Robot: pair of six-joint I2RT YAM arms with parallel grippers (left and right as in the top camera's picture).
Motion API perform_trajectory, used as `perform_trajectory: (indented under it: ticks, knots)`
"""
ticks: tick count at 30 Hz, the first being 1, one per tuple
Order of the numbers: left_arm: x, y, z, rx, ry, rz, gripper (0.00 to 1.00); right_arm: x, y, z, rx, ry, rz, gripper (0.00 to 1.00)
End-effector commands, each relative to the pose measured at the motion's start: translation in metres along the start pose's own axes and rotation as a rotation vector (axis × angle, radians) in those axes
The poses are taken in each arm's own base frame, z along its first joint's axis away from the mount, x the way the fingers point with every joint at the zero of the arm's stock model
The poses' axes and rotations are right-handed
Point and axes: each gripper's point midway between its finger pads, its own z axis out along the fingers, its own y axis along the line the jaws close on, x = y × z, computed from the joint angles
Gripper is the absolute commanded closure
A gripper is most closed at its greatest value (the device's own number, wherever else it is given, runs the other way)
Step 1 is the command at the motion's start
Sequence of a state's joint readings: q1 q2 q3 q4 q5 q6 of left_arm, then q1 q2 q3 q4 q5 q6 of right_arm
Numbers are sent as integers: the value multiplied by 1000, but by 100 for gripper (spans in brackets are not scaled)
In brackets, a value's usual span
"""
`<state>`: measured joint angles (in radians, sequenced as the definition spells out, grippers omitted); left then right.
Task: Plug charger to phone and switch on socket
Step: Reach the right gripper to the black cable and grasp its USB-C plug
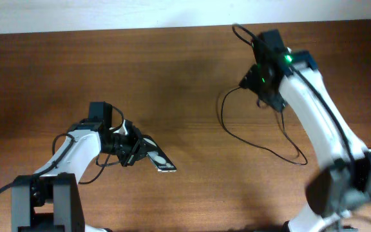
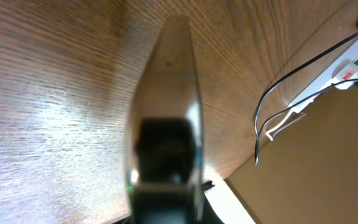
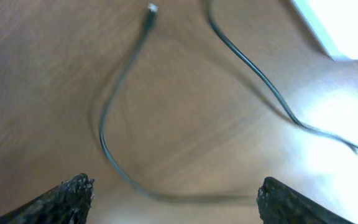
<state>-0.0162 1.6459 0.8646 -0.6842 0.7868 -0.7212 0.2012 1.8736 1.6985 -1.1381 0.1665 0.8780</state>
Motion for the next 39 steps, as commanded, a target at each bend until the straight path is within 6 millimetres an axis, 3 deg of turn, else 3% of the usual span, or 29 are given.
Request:
perform_trajectory:
  ticks: [1, 4, 7, 10, 17, 19, 22, 24, 27, 28, 31, 32, 33, 35, 37, 38, 39]
  knots:
    - [3, -7, -1, 39, 27, 21, 100, -18, 22, 39, 3, 17, -13, 22]
    - [4, -7, -1, 38, 29, 19, 100, -27, 45, 88, -26, -8, -5, 29]
    - [4, -7, -1, 38, 29, 18, 100, -31, 54, 112, -43, -22, 24, 29]
    - [4, -7, -1, 38, 29, 18, 100, -29, 49, 140, -16, -2, 185, 32]
    - [5, -6, -1, 36, 31, 14, 100, -43, 35, 175, 10, -17, 228, 38]
    - [5, -6, -1, 36, 31, 14, 100, -33, 34, 186, 11, 22, 217, 51]
    - [5, -6, -1, 36, 31, 14, 100, -16, 47, 185, -37, 93, 119, 72]
    - [5, -6, -1, 35, 31, 14, 100, 13, 54, 180, -67, 202, -4, 87]
    - [5, -6, -1, 36, 31, 15, 100, 54, 55, 171, -52, 322, -154, 89]
    - [5, -6, -1, 36, 31, 15, 100, 78, 61, 164, -76, 377, -296, 90]
    - [5, -6, -1, 36, 31, 15, 100, 110, 61, 154, -66, 438, -503, 91]
    - [5, -6, -1, 35, 31, 14, 100, 121, 59, 150, -62, 463, -593, 91]
    - [5, -6, -1, 36, 31, 15, 100, 127, 58, 148, -63, 476, -657, 83]
    - [5, -6, -1, 36, 31, 15, 100, 130, 57, 148, -41, 462, -699, 59]
    - [5, -6, -1, 36, 31, 15, 100, 120, 57, 152, -16, 413, -706, 28]
    - [5, -6, -1, 36, 31, 15, 100, 117, 59, 153, -24, 400, -705, 6]
    - [5, -6, -1, 35, 31, 14, 100, 115, 62, 154, -33, 388, -701, 1]
